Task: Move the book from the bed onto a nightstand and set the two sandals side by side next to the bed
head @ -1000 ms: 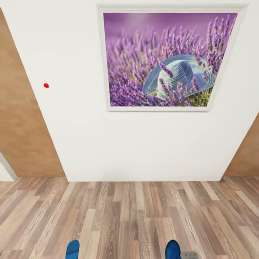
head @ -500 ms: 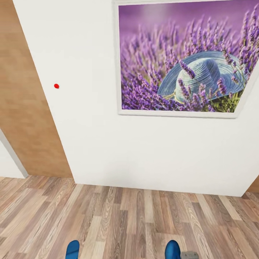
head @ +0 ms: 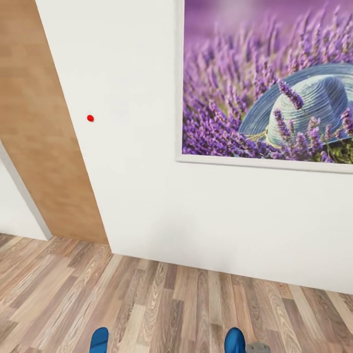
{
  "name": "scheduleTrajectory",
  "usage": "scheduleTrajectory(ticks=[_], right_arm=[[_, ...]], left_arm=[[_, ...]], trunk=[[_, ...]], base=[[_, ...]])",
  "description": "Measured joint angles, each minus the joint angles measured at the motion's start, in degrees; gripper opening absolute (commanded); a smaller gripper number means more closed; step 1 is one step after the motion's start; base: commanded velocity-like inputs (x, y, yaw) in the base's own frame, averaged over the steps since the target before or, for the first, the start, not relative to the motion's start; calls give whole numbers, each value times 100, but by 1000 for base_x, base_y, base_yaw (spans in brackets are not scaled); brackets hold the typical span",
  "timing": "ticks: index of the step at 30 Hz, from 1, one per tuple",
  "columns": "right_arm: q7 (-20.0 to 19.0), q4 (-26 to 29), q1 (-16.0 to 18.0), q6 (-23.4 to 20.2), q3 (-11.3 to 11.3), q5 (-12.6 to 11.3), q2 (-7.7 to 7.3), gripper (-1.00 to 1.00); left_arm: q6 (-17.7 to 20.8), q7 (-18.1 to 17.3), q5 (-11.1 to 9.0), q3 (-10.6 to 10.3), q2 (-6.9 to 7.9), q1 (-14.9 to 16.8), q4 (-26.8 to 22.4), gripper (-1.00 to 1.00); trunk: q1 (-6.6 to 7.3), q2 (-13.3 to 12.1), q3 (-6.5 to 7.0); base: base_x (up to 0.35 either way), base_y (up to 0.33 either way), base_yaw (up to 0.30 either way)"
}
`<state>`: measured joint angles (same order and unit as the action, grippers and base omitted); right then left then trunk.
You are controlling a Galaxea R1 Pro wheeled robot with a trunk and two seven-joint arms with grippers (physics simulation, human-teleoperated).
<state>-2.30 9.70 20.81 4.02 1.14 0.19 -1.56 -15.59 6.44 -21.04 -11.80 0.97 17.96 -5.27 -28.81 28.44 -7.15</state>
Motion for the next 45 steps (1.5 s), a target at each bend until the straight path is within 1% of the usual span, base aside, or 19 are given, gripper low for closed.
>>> scheduleTrajectory(ticks=[17,32,37,45], right_arm=[[0,-7,0,0,6,8,5,-100],[0,-9,0,0,8,8,10,-100],[0,-9,0,0,8,8,10,-100],[0,0,-1,0,8,1,6,-100]], left_arm=[[-86,0,1,-1,0,0,6,-100],[-96,-1,1,-1,0,-14,6,-100],[-97,-1,0,-1,0,-17,6,-100],[-97,-1,0,0,-1,-16,8,-100]], trunk=[[-1,0,9],[-2,0,50],[0,0,65],[0,0,76]], base=[[193,0,288],[86,0,289],[190,0,284],[279,0,102]])
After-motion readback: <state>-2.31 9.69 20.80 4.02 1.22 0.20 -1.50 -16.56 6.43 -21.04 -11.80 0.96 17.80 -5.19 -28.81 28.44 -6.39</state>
